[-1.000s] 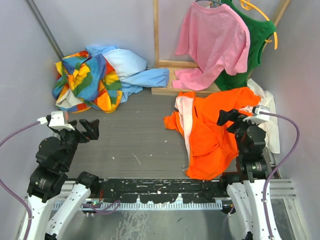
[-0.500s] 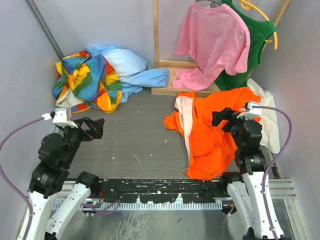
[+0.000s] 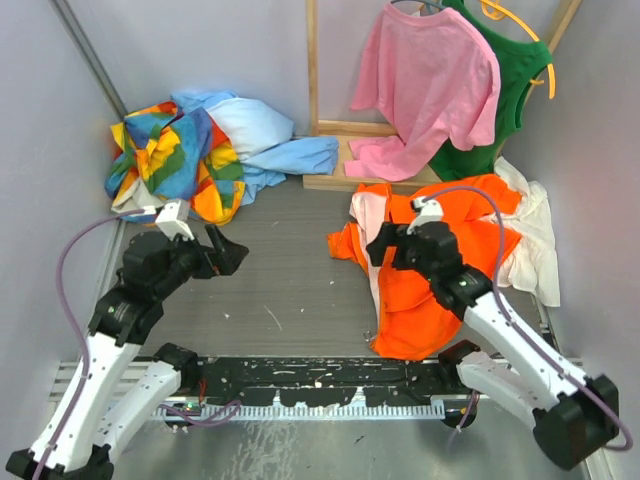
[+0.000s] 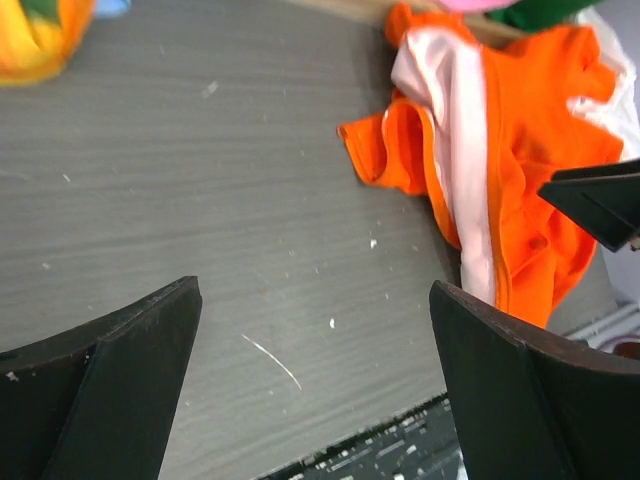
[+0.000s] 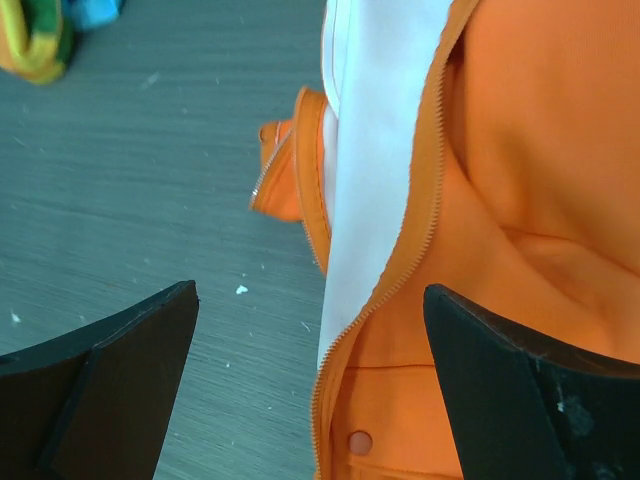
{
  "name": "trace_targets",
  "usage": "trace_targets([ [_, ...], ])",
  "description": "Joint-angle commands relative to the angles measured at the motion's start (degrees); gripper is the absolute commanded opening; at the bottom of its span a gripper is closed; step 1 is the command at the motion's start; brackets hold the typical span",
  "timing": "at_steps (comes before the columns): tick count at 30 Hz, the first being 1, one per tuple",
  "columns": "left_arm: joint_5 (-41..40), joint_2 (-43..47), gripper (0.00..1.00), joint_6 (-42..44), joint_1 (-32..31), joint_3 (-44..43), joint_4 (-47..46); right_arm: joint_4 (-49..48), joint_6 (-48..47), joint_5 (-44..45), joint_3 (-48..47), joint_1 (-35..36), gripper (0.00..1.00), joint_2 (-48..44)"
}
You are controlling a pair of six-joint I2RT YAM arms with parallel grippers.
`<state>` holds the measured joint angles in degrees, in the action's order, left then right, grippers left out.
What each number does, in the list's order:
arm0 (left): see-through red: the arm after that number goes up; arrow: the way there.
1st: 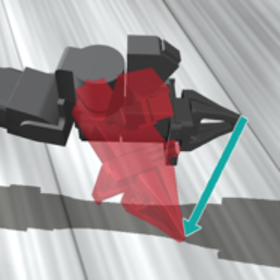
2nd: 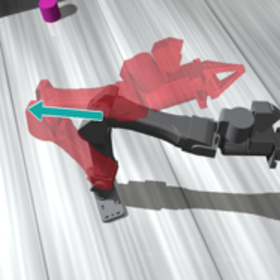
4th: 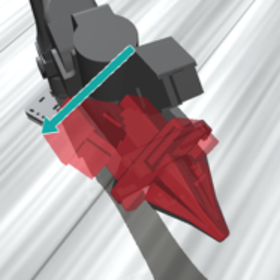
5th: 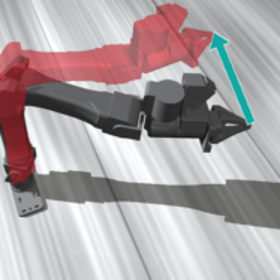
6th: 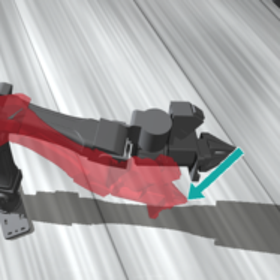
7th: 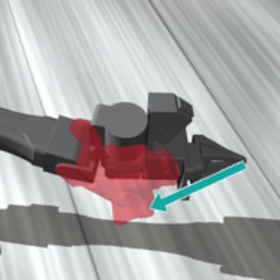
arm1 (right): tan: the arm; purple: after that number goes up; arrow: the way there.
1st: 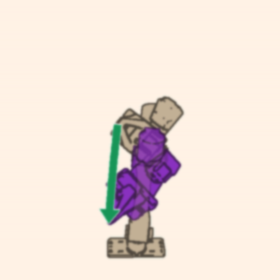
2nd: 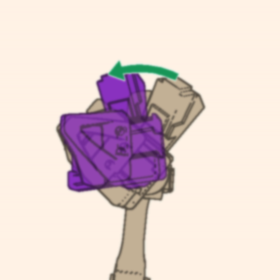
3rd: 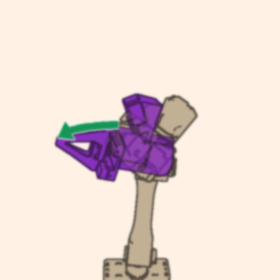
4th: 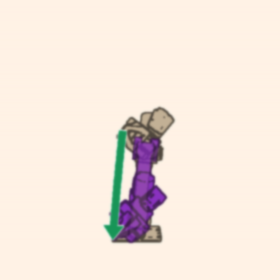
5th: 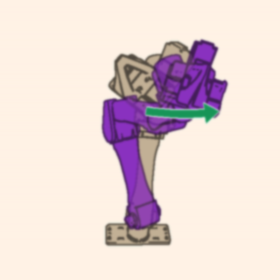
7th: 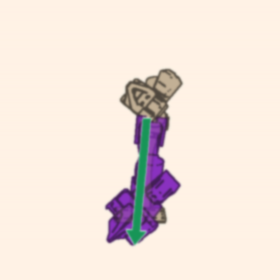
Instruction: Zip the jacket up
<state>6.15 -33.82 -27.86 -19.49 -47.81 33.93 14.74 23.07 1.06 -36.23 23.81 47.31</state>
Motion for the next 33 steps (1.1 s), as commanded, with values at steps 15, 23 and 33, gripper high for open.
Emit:
trace_targets([
  [15,11.4,-10.8,0.98,-10.3,-1.5,9.2,-11.2,-12.8,-1.9,23.3,-6.5,8.7,0.99,38.3],
  [23,10.4,-12.6,0.98,-11.8,-2.3,12.1,-14.1,-16.4,-3.6,14.3,-6.5,9.0,0.53,45.2],
  [33,8.9,-13.5,0.98,-12.2,-2.4,12.3,-15.1,-19.5,-12.2,2.0,-13.1,15.4,0.00,38.3],
])
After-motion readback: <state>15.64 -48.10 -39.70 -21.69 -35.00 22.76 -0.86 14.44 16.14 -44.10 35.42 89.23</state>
